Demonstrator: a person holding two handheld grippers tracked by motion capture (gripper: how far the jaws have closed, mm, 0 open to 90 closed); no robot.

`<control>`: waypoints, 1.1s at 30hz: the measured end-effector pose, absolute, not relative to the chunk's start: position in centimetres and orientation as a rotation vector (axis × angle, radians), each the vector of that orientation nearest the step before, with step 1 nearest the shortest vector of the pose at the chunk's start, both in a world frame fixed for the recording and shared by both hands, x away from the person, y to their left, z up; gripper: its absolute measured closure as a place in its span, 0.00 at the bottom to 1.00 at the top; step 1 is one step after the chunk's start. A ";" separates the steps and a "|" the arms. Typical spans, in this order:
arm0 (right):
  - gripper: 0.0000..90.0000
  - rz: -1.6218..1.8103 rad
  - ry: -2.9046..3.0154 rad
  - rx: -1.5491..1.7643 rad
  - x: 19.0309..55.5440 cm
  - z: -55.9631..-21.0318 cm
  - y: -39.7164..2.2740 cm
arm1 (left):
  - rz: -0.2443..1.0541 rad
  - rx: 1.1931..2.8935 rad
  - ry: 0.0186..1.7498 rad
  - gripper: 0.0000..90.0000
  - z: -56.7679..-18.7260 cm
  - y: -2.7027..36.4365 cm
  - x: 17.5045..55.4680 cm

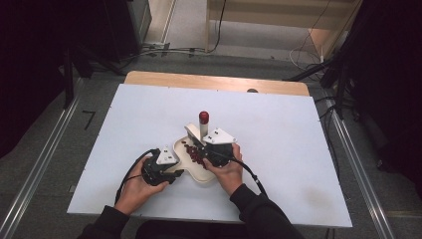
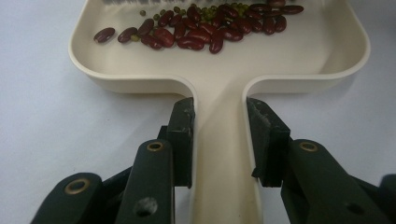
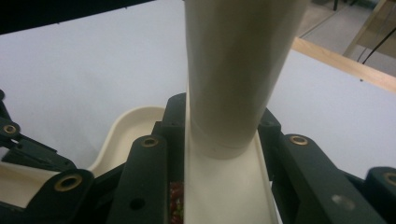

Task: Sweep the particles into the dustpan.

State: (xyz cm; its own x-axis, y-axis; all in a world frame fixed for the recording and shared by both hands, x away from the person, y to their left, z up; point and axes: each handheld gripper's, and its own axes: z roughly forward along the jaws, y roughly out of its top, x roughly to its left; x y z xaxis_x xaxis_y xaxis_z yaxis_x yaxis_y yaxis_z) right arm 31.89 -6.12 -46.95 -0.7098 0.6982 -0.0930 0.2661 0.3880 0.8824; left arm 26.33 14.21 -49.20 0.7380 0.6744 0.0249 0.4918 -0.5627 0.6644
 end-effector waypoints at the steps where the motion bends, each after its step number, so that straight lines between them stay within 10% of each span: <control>1: 0.72 1.276 2.194 0.824 31.9 -46.8 -6.2 | 0.367 2.286 0.875 0.74 -49.2 14.2 26.3; 33: 0.71 1.200 2.131 0.921 33.7 -46.6 -11.6 | 0.431 2.216 0.991 0.74 -50.4 15.9 26.1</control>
State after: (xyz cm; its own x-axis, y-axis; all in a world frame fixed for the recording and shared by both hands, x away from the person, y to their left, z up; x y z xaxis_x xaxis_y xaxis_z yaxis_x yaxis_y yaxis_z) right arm 33.74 -11.60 -46.62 -0.6322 0.7671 -0.1090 0.3043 0.3752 0.8756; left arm 26.14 15.88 -50.40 0.6581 0.7524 0.0281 0.5334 -0.4922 0.6879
